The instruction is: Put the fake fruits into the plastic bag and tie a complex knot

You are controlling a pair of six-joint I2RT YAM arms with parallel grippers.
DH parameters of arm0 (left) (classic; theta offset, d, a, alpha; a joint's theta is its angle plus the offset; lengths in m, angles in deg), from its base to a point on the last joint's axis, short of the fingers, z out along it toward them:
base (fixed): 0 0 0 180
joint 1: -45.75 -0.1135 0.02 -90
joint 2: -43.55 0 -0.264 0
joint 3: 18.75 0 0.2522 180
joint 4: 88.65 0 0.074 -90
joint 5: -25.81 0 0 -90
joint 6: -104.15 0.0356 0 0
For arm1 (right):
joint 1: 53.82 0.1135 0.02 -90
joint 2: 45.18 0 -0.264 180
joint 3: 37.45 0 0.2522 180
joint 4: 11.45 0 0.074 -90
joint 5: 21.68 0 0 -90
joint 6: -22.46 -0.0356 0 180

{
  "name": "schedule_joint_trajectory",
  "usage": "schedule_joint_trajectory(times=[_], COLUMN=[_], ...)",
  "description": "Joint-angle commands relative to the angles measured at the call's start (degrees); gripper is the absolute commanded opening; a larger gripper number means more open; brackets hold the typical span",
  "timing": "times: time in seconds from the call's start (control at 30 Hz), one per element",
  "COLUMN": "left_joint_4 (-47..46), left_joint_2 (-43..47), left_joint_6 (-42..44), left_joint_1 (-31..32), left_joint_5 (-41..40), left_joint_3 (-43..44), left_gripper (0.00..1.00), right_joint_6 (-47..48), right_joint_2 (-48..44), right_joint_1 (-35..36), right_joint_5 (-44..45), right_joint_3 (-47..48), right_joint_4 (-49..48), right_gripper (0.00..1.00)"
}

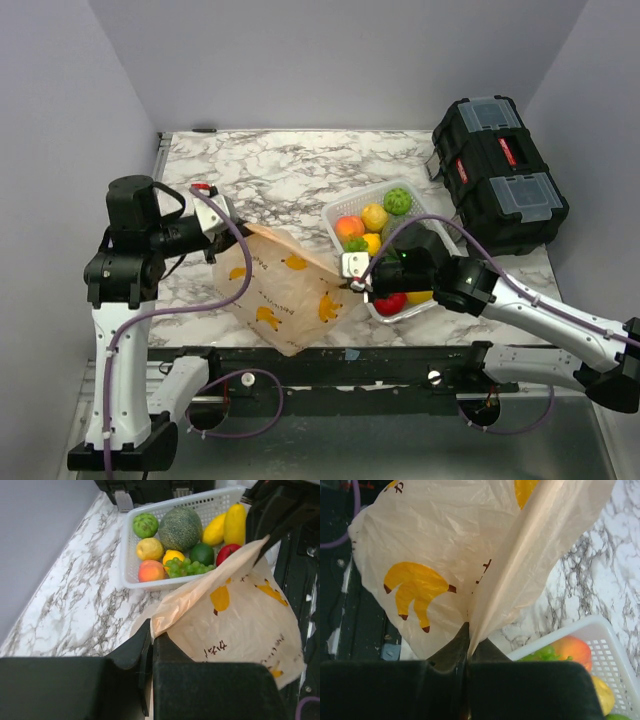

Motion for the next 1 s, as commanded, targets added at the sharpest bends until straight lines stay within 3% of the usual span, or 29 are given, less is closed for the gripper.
schedule_joint_trajectory(times=[0.0, 0.13, 0.23, 0.3, 0.43, 0.47, 0.57, 0.67, 0.8, 0.87, 0.97], left_joint_4=[-14.63, -20.11, -22.34, -22.41, -23.27, -24.37, -25.49, -25.99, -27.62, -27.82, -30.55], left_joint_2=[-3.00, -10.06, -13.39, -14.51, -12.67, -11.11, -5.66, -0.16, 7.16, 10.44, 15.39], left_joint_6=[-12.28, -21.09, -25.49, -26.71, -28.61, -29.16, -26.99, -24.89, -30.12, -34.92, -41.00], left_joint_1=[-5.40, -6.34, -11.17, -13.27, -13.74, -13.69, -13.64, -13.66, -13.96, -14.19, -14.11], left_joint_5=[-3.57, -18.11, -19.91, -19.67, -17.18, -16.79, -12.54, -13.61, -18.21, -13.36, 0.04], left_joint_3=[-0.42, 0.94, 1.76, 2.83, 4.22, 3.86, 1.34, -2.56, -8.19, -13.42, -22.99], left_gripper=[0.00, 0.00, 0.00, 0.21, 0.95, 0.98, 0.98, 0.99, 0.98, 0.98, 0.93], right_joint_6=[-8.14, -16.65, -22.61, -28.69, -47.29, -52.79, -68.51, -85.47, -96.47, -97.91, -102.15], right_joint_2=[-3.25, -1.58, 0.46, 2.65, 7.37, 8.62, 13.00, 16.42, 17.38, 17.36, 17.53], right_joint_1=[-0.39, -0.36, -0.67, -1.86, -5.32, -6.71, -14.01, -21.26, -25.44, -25.70, -26.12], right_joint_5=[-4.03, -5.36, 0.20, 0.63, -2.36, -3.25, -8.43, -13.97, -16.08, -15.51, -15.15], right_joint_3=[-0.15, 4.65, 7.19, 8.96, 11.81, 12.30, 13.97, 12.98, 8.85, 7.52, 5.19], right_joint_4=[2.00, -2.28, -6.78, -8.54, -13.73, -15.86, -20.72, -26.13, -33.30, -34.58, -35.83], right_gripper=[0.01, 0.01, 0.01, 0.01, 0.01, 0.01, 0.01, 0.01, 0.01, 0.01, 0.01])
